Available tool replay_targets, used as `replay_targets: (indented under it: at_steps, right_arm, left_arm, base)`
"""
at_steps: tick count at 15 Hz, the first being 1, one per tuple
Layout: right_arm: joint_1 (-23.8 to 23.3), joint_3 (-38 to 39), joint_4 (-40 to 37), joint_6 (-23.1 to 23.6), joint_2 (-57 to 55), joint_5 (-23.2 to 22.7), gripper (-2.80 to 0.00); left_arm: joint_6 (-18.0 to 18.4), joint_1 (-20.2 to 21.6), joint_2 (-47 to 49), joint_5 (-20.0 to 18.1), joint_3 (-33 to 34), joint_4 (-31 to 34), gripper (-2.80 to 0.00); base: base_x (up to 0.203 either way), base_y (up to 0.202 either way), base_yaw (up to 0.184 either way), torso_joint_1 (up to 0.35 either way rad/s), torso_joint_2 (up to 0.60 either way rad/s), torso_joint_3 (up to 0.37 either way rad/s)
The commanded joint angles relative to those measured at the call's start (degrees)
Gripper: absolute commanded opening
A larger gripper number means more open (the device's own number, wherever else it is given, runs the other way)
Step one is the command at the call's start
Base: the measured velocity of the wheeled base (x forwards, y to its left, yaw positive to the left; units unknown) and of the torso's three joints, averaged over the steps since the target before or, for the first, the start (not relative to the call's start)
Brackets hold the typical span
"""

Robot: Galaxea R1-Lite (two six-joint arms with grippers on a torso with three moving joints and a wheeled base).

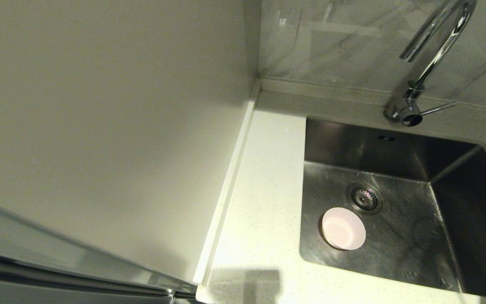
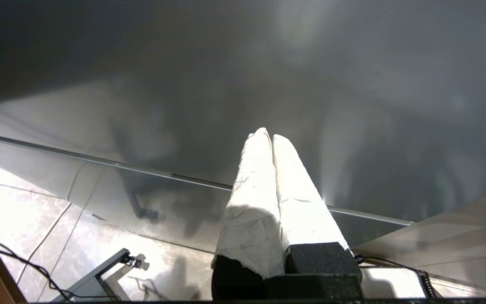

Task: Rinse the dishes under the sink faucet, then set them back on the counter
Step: Put a bowl back to the table from the sink

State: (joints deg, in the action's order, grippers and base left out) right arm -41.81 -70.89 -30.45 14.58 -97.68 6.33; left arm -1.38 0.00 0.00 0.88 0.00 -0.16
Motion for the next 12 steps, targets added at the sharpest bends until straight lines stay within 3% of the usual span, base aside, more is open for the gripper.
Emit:
replay_targets:
  at_steps: [1,3,4,12]
  right_arm:
    - [-0.20,1.97,2.41,0.10,-2.33,0.26,-2.80]
    - [-0.20,2.70,2.57,0.10,-2.34,0.26,-2.80]
    - [-0.20,2.77,2.77,0.10,-2.34,0.26,0.00]
    - [-0.17,2.06,7.43,-0.28,3.94,-0.73,0.00]
  left_arm:
    - [-0.03,-0.07,-0.18,0.00,0.00,-0.02,-2.80]
    - [-0.03,-0.07,-0.18,0.00,0.00,-0.02,-2.80]
    - [-0.03,0.00,-0.18,0.08,0.00,-0.02,-2.80]
    - [-0.03,0.00,-0.18,0.00,0.00,-0.02,-2.80]
  base:
    - [0.000,0.000,0.000,0.000,0.00,0.000]
    - [0.000,0.000,0.000,0.000,0.00,0.000]
    - [0.000,0.000,0.000,0.000,0.00,0.000]
    - [0.000,0.000,0.000,0.000,0.00,0.000]
